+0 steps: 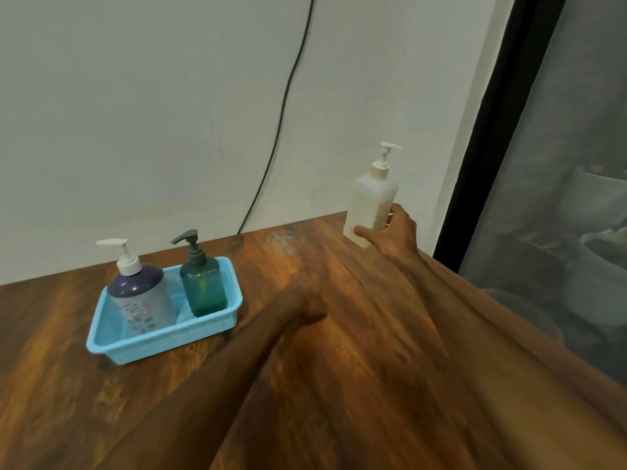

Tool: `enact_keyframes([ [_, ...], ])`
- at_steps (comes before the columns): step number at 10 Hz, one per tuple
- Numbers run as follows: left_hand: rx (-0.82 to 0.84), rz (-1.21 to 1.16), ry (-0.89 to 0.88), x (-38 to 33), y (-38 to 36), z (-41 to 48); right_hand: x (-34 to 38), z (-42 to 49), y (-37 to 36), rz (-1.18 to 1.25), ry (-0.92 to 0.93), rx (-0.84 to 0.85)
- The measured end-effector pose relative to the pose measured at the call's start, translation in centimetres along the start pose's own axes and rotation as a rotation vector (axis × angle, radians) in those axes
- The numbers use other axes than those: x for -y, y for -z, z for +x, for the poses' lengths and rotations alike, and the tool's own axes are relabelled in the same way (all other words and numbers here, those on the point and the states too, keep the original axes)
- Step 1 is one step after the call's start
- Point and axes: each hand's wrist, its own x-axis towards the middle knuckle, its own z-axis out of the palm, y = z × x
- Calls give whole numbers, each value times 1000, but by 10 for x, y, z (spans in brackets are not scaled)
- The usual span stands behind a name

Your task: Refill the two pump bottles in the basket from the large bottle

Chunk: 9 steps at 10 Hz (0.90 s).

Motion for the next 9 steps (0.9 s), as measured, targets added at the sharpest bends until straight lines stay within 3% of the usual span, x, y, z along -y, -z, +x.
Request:
enact_keyframes([
  [4,50,104,20,9,-4,47,-62,94,-69,-78,-46,-48],
  [7,24,124,7,3,-7,48,-81,90,-89,-125,-16,-50],
  [9,41,115,28,10,-14,45,-82,70,-83,-25,-50,24],
])
